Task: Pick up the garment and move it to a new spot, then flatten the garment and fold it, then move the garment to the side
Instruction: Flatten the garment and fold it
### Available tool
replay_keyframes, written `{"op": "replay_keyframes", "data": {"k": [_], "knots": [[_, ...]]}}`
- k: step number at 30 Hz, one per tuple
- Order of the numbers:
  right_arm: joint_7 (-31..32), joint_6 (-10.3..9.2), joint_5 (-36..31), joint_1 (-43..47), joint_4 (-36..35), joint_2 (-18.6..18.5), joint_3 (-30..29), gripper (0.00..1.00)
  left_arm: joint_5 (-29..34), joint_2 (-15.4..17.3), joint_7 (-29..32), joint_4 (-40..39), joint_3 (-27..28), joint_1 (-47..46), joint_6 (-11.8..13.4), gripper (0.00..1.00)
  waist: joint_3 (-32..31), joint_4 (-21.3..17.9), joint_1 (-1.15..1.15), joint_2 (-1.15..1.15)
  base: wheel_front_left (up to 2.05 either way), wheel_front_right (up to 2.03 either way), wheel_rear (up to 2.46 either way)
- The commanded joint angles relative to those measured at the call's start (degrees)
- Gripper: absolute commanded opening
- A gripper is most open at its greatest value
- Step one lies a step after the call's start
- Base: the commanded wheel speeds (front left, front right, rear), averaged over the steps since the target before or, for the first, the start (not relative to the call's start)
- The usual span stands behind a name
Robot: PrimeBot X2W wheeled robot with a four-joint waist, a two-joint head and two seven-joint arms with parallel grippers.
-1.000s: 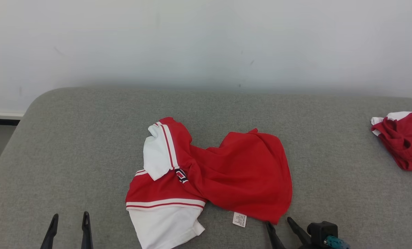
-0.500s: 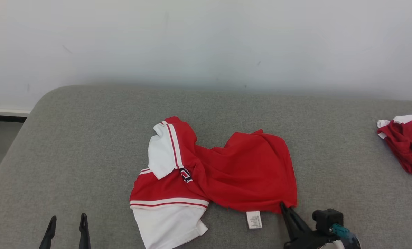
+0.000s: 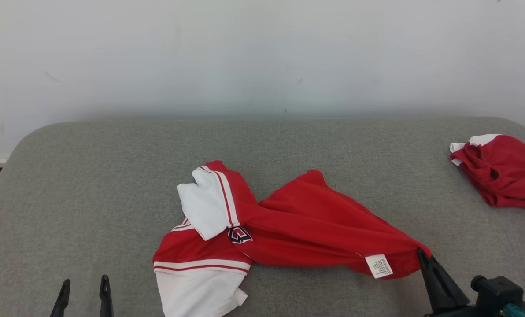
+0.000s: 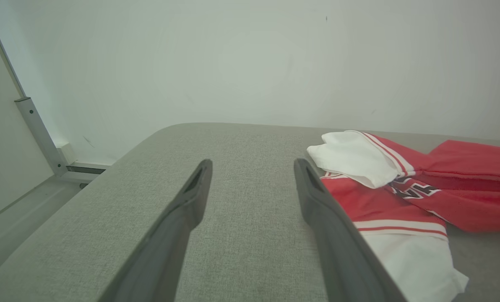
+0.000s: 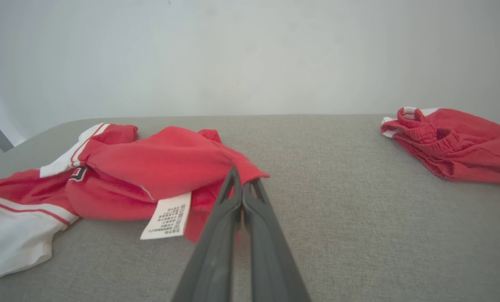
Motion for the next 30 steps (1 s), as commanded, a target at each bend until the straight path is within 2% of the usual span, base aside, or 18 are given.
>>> {"op": "replay_keyframes", "data": {"k": [1,4,8,10,16,21,30], "knots": [[2.0,-0.16,-0.8,2.9,-4.3,0.1,-1.7,0.0,-0.4,-0.3,-0.2,-0.2,0.2,0.2,-0.3,1.0,0.4,-0.9,0.0,0.0,0.0,0.0,0.0],[5.0,-0.16,-1.3,5.5,-10.3,0.9,-3.5,0.0,-0.4,-0.4,-0.2,-0.3,0.4,-0.1,-0.2,1.0,0.7,-1.3,0.0,0.0,0.0,0.0,0.0],[6.6,-0.16,-1.2,4.9,-13.9,1.0,-3.5,0.0,-0.3,-0.7,-0.2,-0.1,-0.1,-0.6,-0.3,1.0,1.0,-1.3,0.0,0.0,0.0,0.0,0.0],[6.9,-0.15,-0.4,2.8,-14.2,1.2,-2.7,0.0,-0.3,-0.7,-0.2,0.0,-0.7,-1.0,-0.3,1.0,1.2,-0.8,0.0,0.0,0.0,0.0,0.0],[6.8,-0.15,-1.0,-5.6,-10.5,-1.2,0.4,0.0,-0.6,-0.8,-0.2,0.1,-1.8,-2.2,-0.3,1.0,2.0,1.2,0.0,0.0,0.0,0.0,0.0],[6.0,-0.15,-0.4,-18.8,-2.5,-3.6,3.1,0.0,-0.8,-0.8,-0.2,0.5,-3.3,-3.8,-0.3,1.0,3.7,3.9,0.0,0.0,0.0,0.0,0.0],[4.3,-0.16,-0.5,-43.1,19.6,-5.7,8.3,0.0,-1.5,-1.3,-0.2,1.9,-7.4,-7.8,-0.3,1.0,7.7,9.9,0.0,0.0,0.0,0.0,0.0]]}}
